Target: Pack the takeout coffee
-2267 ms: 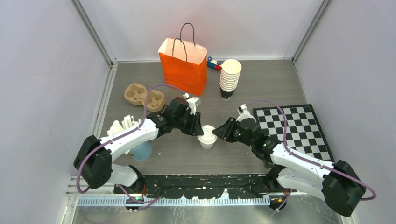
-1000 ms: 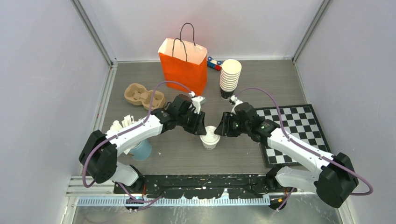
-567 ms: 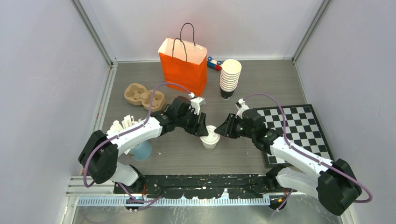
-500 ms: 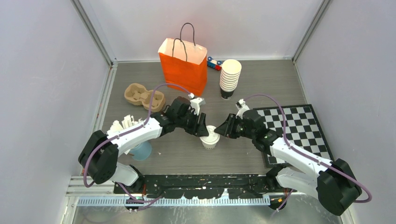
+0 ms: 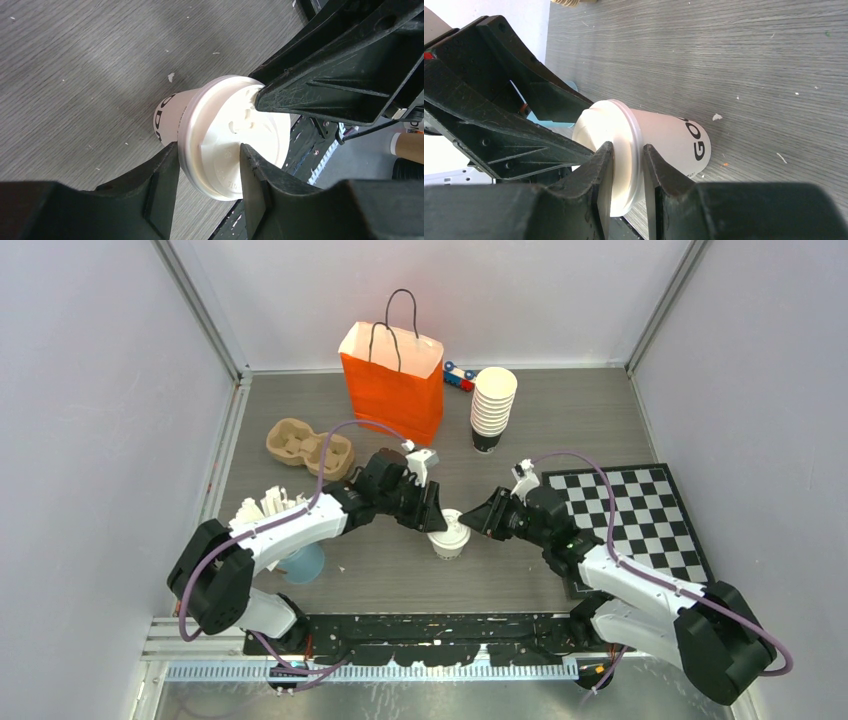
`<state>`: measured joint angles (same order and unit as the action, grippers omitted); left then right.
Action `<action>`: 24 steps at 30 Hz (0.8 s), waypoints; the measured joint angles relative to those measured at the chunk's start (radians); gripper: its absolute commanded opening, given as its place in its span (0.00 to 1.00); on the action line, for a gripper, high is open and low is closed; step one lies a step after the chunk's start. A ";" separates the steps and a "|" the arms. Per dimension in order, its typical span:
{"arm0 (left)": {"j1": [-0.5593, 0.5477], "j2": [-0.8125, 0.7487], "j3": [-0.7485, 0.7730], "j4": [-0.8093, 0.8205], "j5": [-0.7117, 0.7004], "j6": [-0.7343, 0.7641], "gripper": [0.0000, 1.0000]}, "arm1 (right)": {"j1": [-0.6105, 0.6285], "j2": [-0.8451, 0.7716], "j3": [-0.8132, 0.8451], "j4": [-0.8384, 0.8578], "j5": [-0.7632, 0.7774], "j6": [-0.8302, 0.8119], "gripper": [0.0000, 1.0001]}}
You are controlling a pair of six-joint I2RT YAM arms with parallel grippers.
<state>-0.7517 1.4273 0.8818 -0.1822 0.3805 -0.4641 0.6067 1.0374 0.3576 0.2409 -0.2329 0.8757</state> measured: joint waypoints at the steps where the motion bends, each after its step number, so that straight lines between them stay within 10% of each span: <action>1: 0.000 -0.001 -0.001 0.001 -0.002 -0.002 0.42 | 0.000 0.002 -0.002 0.010 -0.002 0.000 0.31; 11: -0.004 -0.020 -0.023 0.013 -0.003 -0.146 0.45 | -0.008 0.003 0.222 -0.343 -0.019 -0.089 0.68; 24: -0.008 -0.029 -0.024 -0.011 -0.023 -0.221 0.45 | -0.020 -0.074 0.301 -0.573 -0.043 -0.148 0.55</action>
<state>-0.7593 1.3983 0.8577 -0.1932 0.3580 -0.6853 0.5869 0.9630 0.6582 -0.3317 -0.2760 0.7280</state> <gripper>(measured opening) 0.455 0.586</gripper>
